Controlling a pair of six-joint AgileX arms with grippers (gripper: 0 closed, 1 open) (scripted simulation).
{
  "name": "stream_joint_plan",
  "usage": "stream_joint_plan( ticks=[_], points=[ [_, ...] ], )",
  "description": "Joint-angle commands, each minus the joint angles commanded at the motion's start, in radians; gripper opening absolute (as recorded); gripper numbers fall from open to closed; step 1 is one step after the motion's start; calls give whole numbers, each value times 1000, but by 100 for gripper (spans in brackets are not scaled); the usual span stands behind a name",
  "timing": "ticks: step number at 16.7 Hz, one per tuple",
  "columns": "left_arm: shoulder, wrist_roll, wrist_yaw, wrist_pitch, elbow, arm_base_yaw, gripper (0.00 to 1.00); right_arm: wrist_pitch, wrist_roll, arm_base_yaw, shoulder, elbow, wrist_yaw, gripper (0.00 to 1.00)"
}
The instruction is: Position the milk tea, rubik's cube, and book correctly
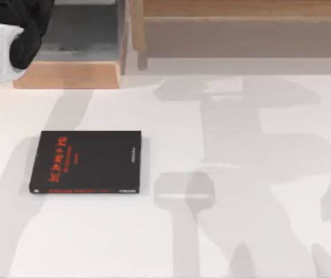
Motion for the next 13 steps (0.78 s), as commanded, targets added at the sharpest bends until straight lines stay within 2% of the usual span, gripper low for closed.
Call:
stream_joint_plan(
  ticks=[5, 13],
  points=[
    [-1, 0, 2, -3, -2, 5, 100, 0, 0, 0, 0, 0, 0, 100],
    [102, -1, 16, -45, 146, 15, 100, 0, 0, 0, 0, 0, 0, 100]
  ],
)
